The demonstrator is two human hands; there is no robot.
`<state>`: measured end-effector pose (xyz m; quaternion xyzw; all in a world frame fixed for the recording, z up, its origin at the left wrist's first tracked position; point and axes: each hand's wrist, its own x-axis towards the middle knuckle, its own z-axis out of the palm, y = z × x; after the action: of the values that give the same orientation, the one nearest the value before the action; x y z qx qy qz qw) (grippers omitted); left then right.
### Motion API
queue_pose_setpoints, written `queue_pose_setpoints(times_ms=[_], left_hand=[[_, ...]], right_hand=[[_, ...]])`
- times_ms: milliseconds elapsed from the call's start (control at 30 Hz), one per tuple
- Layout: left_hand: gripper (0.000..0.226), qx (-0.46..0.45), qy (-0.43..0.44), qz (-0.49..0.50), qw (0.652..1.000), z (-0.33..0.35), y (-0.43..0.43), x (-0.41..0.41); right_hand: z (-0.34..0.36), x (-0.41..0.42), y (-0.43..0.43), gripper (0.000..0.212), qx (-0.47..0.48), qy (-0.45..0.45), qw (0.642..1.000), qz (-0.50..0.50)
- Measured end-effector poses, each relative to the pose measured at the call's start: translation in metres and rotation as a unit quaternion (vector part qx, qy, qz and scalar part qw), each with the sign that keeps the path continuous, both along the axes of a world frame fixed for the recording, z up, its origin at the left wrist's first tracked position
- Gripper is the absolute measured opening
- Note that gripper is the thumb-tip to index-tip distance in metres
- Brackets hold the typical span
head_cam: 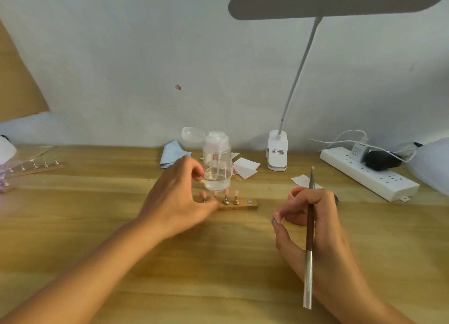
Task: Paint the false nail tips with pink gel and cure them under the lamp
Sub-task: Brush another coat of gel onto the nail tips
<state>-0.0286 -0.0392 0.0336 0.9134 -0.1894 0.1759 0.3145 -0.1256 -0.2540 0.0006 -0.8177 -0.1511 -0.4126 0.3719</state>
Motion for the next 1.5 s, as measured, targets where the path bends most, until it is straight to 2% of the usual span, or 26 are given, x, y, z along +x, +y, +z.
queue_pose_setpoints(times_ms=[67,133,200,300,433,567,667,1033,1133,1200,1300,1400,1500], left_hand=[[0.045,0.024,0.103,0.011,0.994,-0.007,0.011,0.013],[0.052,0.019,0.169,-0.011,0.985,-0.012,0.017,0.020],[0.048,0.007,0.185,-0.033,0.982,-0.016,0.018,0.023],[0.030,-0.015,0.186,-0.064,0.980,-0.017,0.018,0.025],[0.021,-0.025,0.146,-0.119,0.982,-0.019,0.016,0.020],[0.023,-0.047,0.066,-0.168,0.982,-0.016,0.007,0.007],[0.027,-0.059,0.037,-0.192,0.979,-0.011,0.001,-0.001],[0.029,-0.053,0.016,-0.216,0.975,-0.003,-0.006,-0.014],[0.030,-0.062,0.012,-0.208,0.976,-0.005,-0.005,-0.012],[0.031,-0.069,0.006,-0.198,0.978,-0.007,-0.002,-0.009],[0.032,-0.077,-0.008,-0.189,0.979,-0.010,0.001,-0.005],[0.032,-0.075,-0.005,-0.180,0.981,-0.013,0.004,-0.002],[0.030,-0.072,-0.004,-0.174,0.982,-0.016,0.006,0.001]], right_hand=[[0.000,-0.001,-0.001,0.045,0.001,0.007,1.000,0.012],[0.000,-0.002,-0.001,0.050,0.003,0.019,1.000,0.011],[0.000,-0.002,-0.001,0.053,0.003,0.025,1.000,0.009],[-0.002,-0.001,-0.002,0.046,0.000,0.019,1.000,0.011],[-0.002,0.001,-0.004,0.043,-0.006,0.015,1.000,0.010],[0.000,0.001,-0.007,0.046,0.017,0.011,1.000,0.004],[0.002,0.002,-0.011,0.045,0.033,0.012,0.999,0.010],[0.004,0.002,-0.013,0.046,0.008,0.033,0.999,-0.009],[0.007,-0.001,-0.011,0.052,0.035,0.042,0.998,-0.012],[0.008,-0.004,-0.011,0.045,0.057,0.023,0.998,-0.020],[0.012,-0.007,-0.009,0.010,0.046,0.001,0.999,-0.021],[0.014,-0.010,-0.006,0.036,0.006,0.002,0.999,-0.044],[0.014,-0.013,-0.005,0.036,0.035,0.023,0.999,-0.014]])
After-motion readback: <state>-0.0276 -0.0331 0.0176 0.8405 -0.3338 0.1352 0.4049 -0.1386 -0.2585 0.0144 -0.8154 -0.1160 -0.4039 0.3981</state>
